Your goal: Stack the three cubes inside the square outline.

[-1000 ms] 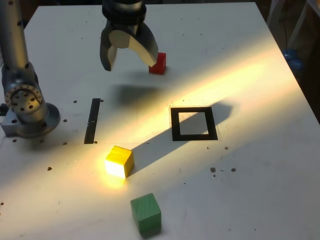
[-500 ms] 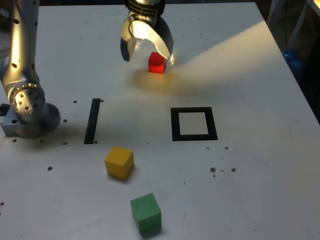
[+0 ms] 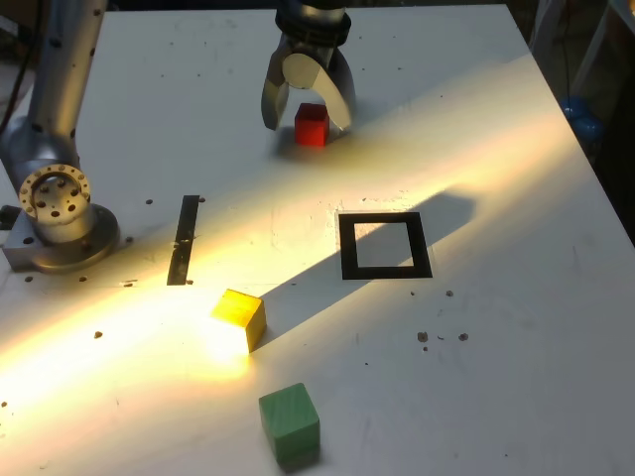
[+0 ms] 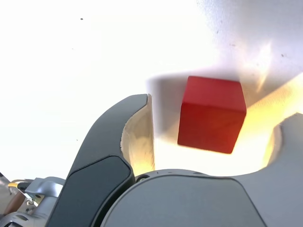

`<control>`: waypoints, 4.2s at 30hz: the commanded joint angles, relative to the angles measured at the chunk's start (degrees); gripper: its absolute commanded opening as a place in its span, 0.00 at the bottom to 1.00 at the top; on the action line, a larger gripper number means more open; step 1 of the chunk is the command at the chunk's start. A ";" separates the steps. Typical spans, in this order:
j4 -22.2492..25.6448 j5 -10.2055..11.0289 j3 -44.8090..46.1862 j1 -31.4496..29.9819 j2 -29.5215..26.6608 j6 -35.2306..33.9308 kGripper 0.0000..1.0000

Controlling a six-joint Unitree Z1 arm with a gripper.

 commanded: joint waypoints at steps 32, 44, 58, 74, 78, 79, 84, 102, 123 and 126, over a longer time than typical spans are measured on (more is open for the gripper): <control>-1.56 -1.90 -0.72 -1.30 0.27 -3.25 0.33; 3.70 -4.57 -3.29 -13.67 -3.65 -17.39 0.33; 6.44 -8.27 -7.79 -29.34 -1.38 -31.51 0.33; 5.79 -11.17 -9.50 -34.02 4.37 -34.82 0.33; 5.16 -11.33 -9.30 -34.20 5.24 -34.88 0.33; 5.04 -11.35 -9.25 -34.20 5.39 -34.88 0.33; 4.29 -11.37 -8.76 -34.18 6.08 -34.67 0.49; 2.52 -8.69 -3.17 -34.20 -1.61 -35.52 1.00; -0.09 -8.01 19.86 -51.69 -20.59 -37.08 0.99; -0.89 -9.11 20.74 -53.89 -20.57 -37.83 0.99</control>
